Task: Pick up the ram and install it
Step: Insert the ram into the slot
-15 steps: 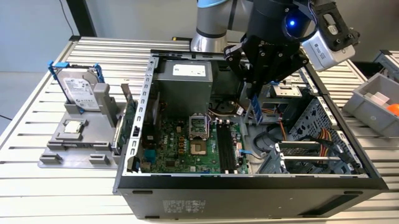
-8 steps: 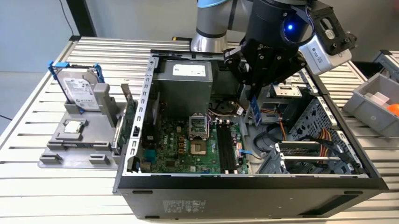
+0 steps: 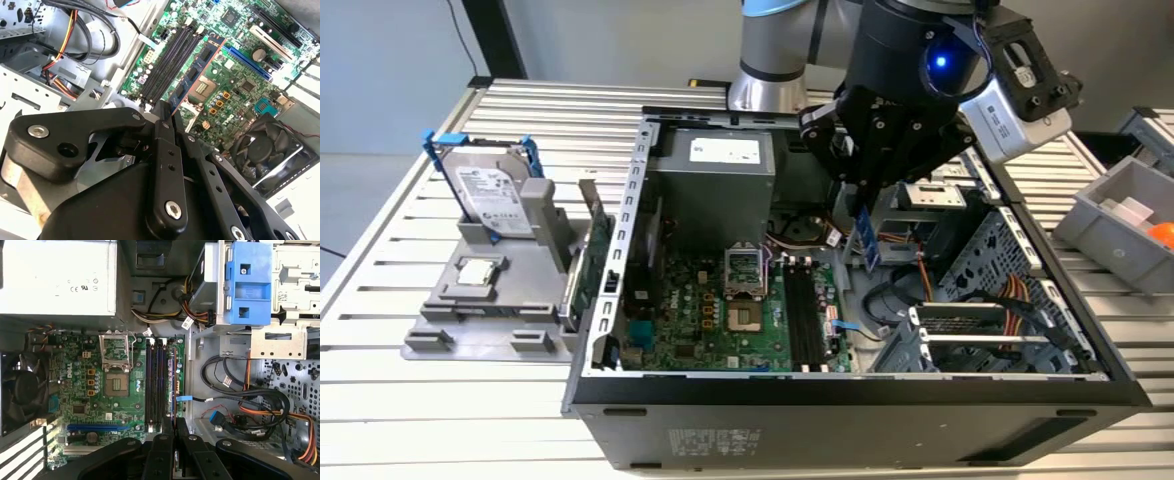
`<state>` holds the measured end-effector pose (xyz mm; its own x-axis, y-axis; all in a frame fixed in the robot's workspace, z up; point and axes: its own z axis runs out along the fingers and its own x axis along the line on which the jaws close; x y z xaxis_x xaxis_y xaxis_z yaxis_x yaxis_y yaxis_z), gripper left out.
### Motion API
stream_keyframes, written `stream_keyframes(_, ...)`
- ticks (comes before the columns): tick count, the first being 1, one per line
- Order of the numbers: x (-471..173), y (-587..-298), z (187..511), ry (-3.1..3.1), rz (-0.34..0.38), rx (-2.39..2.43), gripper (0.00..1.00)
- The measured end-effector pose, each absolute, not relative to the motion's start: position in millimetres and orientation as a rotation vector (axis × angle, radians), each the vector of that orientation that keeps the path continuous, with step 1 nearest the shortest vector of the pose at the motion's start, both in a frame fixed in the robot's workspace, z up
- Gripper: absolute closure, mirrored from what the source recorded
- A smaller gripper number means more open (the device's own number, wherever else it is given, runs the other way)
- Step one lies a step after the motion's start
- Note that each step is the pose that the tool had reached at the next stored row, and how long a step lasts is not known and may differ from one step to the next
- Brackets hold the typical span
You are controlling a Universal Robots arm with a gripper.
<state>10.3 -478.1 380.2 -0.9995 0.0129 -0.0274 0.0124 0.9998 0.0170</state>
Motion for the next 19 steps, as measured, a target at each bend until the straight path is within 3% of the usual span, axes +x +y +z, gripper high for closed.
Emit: stream_keyframes(19,22,-475,372,3.133,0.011,0.020,1.00)
